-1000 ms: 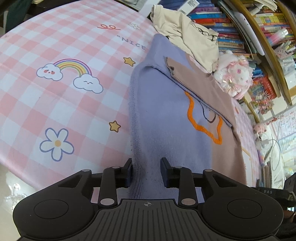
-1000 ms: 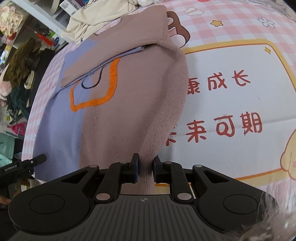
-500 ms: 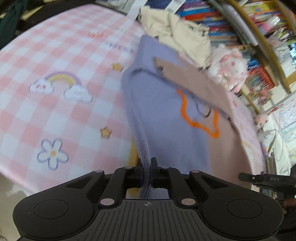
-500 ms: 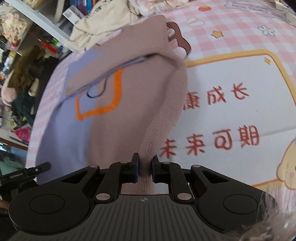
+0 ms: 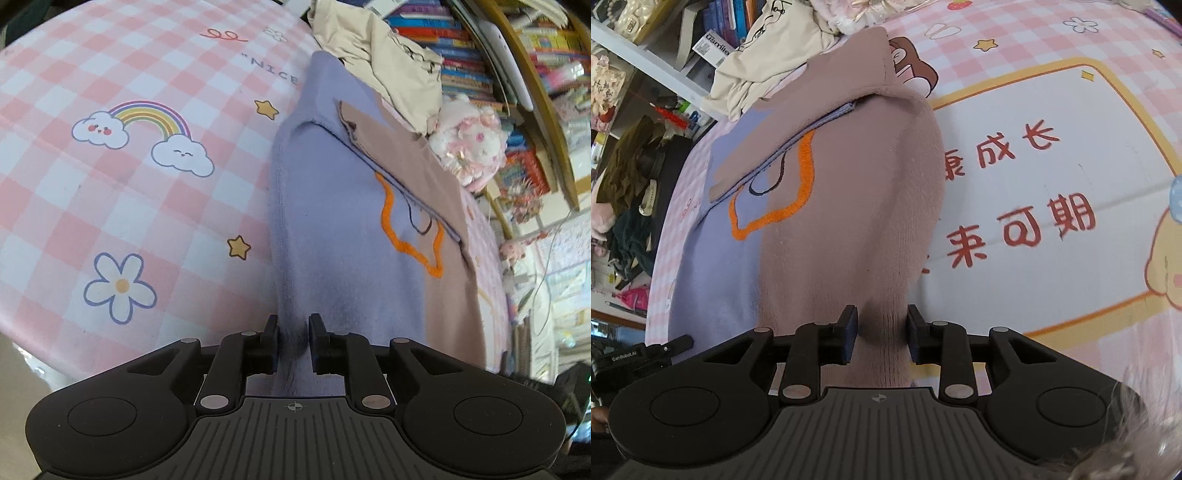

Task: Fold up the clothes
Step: 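Lift the hem with both grippers toward the collar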

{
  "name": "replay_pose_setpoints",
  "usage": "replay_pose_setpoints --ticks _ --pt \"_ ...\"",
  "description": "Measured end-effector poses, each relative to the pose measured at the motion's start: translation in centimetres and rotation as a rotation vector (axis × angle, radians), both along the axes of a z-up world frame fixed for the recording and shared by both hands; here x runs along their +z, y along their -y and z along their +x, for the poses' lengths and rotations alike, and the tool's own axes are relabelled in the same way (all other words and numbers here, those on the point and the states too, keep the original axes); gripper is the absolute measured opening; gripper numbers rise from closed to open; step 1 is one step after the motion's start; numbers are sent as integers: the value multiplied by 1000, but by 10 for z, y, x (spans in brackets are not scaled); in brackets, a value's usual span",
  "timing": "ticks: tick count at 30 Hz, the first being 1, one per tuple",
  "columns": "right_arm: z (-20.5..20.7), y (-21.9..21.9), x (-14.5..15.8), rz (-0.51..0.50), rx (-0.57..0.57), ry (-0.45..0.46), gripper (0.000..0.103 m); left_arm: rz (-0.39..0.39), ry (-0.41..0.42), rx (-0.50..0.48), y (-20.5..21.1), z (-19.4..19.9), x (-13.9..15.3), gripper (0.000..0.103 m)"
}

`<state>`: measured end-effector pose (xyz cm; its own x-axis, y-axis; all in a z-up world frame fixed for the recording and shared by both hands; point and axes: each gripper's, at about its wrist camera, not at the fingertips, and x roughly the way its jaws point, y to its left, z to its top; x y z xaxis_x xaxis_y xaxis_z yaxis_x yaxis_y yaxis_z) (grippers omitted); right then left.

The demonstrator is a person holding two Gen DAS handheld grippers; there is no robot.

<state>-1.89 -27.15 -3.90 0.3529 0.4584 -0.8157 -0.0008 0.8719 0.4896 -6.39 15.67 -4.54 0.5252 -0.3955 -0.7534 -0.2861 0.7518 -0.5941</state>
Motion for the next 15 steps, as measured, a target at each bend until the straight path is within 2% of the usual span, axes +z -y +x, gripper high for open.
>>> replay_pose_setpoints --ticks 2,3,9,15 --pt "-5 0 -2 -15 -9 7 13 -13 5 6 -2 0 -2 11" --pt "-7 0 -2 -15 -17 9 12 -4 5 -2 -2 0 -2 6" --pt "-23 -1 3 8 -48 -1 11 14 -9 -83 -6 -1 2 5" --pt "-48 8 12 64 -90 -62 11 -68 -39 -160 -17 -17 7 5"
